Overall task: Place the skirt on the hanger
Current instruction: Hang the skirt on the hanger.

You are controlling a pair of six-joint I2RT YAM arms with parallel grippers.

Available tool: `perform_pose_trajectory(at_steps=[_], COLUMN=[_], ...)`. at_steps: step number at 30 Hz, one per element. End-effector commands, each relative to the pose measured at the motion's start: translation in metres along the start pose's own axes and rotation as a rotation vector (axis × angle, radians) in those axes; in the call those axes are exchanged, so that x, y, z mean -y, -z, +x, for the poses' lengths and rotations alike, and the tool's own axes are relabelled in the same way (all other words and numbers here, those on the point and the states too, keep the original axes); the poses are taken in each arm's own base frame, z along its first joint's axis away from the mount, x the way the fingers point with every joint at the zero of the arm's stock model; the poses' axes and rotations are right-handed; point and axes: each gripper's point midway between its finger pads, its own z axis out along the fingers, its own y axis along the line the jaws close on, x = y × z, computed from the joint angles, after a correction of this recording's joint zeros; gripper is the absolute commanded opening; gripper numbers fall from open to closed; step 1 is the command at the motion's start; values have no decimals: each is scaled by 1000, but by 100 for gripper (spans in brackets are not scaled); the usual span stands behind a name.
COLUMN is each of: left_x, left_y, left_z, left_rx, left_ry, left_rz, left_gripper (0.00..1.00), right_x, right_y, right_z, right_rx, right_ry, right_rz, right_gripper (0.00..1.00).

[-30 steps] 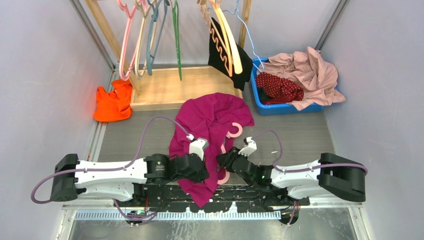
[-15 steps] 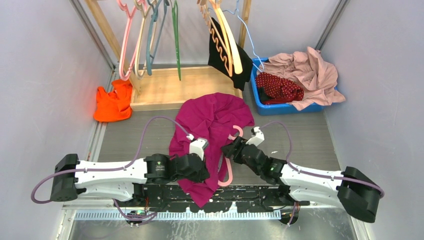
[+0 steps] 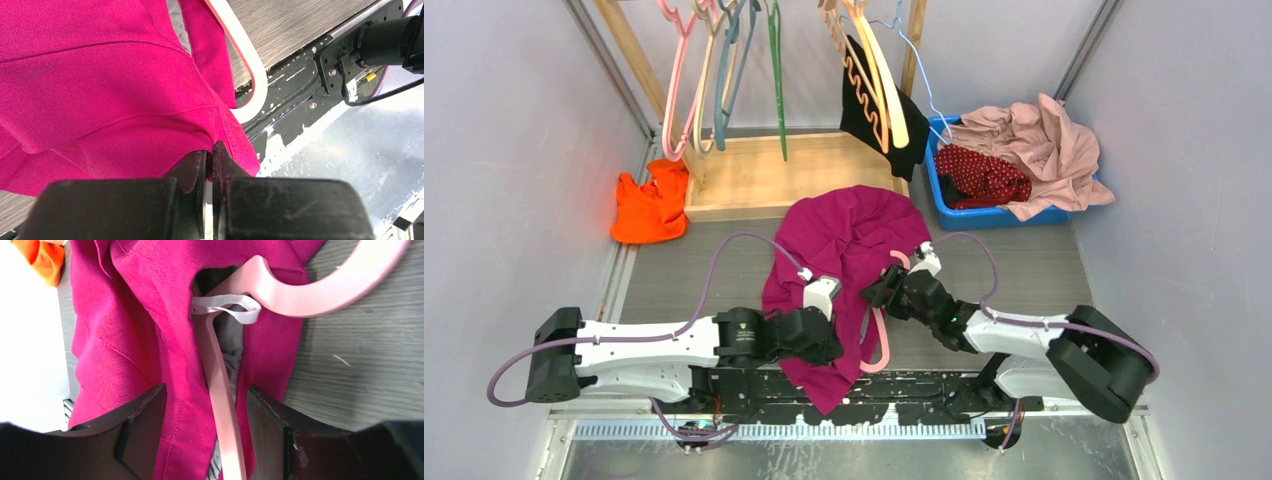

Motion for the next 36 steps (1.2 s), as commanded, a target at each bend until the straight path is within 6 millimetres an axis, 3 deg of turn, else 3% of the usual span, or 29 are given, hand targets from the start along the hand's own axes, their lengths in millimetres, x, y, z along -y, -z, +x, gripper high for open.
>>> perform_pose_trajectory(at_steps=[1,12,21,28,36], left_x=[22,22,49,58,84], left_y=[9,14,17,24,40], left_z=[-20,-22,-11,-5,-16], left_rx=[56,57,-30,-56,-56], left_ry=[10,7,30,58,91], left_rz=[64,71,176,215,305], left_gripper=[0,0,0,0,0], right_x=[-51,-51,-51,-73,-75], right_y=[-12,-32,-51,-32,0], right_z=[-20,-26,-30,-54,-81], right_rx=[36,47,104,252,429], right_ry=[-37,-54,-103,-125,-123], right_rz=[-150,-171,-256,-277,-179], right_gripper=[64,52,12,2,1])
